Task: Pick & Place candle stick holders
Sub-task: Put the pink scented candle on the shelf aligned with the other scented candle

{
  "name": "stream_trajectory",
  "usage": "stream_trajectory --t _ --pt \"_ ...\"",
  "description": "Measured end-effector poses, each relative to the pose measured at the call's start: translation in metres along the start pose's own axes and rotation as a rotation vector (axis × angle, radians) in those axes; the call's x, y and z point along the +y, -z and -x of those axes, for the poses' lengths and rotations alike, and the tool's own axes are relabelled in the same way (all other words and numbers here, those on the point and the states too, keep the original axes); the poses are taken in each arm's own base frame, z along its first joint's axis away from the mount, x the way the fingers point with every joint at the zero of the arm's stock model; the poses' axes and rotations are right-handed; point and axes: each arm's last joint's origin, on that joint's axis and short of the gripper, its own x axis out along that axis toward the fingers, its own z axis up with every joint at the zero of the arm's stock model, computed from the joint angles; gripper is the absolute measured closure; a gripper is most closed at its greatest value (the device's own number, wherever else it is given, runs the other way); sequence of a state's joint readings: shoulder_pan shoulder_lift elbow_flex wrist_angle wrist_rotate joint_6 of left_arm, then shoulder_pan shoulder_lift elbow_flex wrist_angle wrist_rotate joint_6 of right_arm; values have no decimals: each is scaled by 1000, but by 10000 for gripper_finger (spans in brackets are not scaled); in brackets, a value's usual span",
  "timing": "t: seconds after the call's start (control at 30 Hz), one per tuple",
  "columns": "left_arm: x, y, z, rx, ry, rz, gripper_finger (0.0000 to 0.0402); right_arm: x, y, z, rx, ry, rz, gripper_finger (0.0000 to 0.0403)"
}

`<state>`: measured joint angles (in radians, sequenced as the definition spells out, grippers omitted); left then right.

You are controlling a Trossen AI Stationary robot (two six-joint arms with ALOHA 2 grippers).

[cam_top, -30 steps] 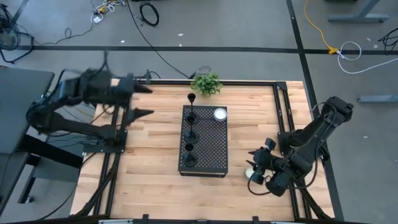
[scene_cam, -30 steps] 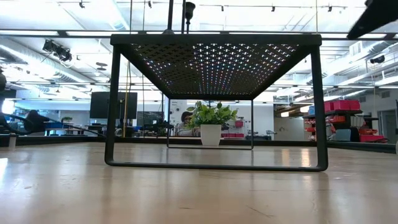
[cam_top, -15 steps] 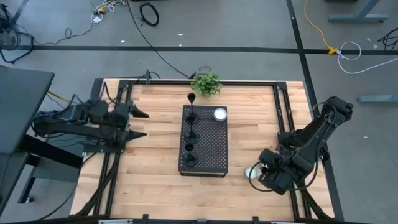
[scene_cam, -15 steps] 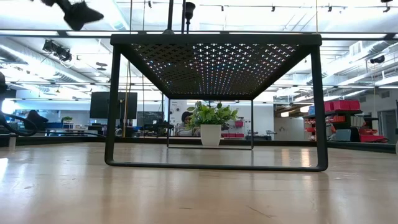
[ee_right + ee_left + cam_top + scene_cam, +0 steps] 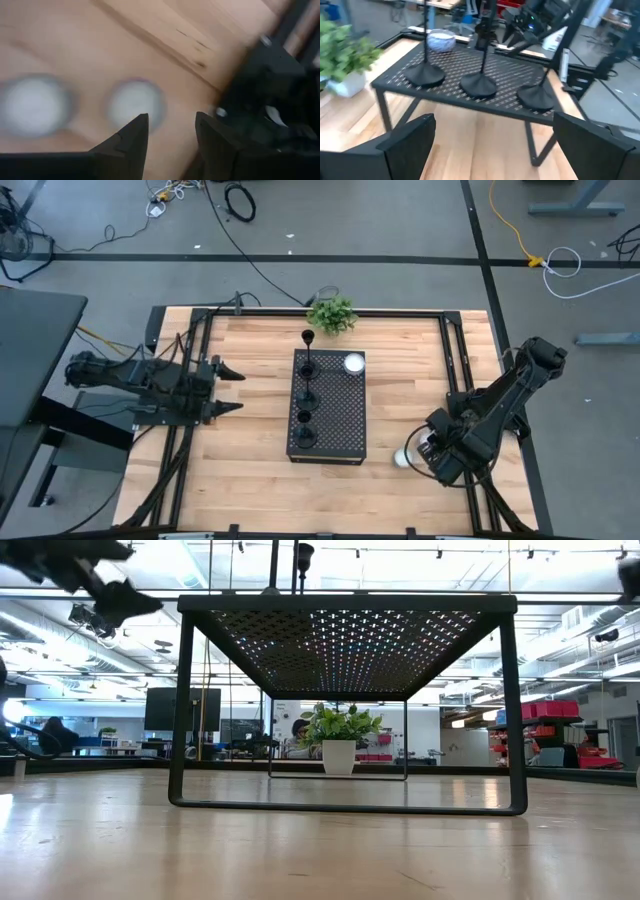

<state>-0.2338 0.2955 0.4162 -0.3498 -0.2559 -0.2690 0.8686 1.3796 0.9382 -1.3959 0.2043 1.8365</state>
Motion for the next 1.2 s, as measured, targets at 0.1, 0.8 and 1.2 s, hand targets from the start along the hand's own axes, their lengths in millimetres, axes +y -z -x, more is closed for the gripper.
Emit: stream_trajectory --t 0.1,0.8,1.2 --pt "-2 11 1 -7 -18 -17 3 -6 5 -21 50 72 -22 239" --pt "-18 21 18 -49 -27 -141 3 1 10 -44 67 -38 -77 270" --pt "-18 23 18 -35 -39 -134 3 6 11 -44 59 -93 -81 347"
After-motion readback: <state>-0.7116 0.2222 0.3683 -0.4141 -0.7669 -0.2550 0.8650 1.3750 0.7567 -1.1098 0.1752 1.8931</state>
